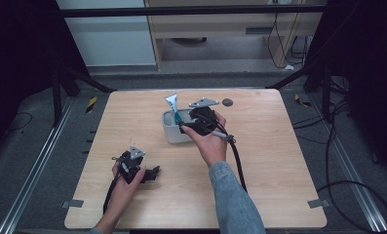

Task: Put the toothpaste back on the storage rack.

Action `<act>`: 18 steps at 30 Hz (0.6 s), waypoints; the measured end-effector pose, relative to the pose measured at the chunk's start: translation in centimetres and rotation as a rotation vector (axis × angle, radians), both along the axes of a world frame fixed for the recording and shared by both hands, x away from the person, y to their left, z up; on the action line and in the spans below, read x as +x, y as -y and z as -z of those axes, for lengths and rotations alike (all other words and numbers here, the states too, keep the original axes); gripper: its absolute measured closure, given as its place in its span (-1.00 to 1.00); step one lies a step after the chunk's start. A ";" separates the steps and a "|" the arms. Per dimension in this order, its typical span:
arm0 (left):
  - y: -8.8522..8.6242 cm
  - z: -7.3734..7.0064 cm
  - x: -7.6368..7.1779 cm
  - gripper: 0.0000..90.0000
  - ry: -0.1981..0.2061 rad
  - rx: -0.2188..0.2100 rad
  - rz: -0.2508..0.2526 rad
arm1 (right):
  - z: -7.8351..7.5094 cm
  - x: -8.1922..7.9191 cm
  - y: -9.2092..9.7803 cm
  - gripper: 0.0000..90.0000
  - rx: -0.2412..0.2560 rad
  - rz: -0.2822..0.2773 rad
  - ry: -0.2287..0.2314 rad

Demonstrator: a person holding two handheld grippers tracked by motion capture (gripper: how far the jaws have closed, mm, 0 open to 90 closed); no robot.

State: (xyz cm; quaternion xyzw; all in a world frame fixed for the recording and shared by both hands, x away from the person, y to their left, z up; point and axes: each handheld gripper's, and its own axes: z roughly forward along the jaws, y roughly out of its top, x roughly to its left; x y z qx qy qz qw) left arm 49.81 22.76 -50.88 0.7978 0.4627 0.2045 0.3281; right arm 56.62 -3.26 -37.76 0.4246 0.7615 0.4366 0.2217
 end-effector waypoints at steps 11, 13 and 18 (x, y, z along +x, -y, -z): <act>0.0 0.0 0.0 -1.00 -0.002 -0.002 0.000 | -0.2 -1.1 1.0 -0.77 -0.043 0.012 -0.022; 0.0 0.0 0.0 -1.00 -0.002 -0.002 0.000 | -0.1 -1.3 1.4 -0.82 -0.050 0.012 -0.017; 0.0 0.0 0.0 -1.00 -0.003 -0.003 0.000 | 0.1 -1.5 2.2 -0.86 -0.120 0.041 -0.012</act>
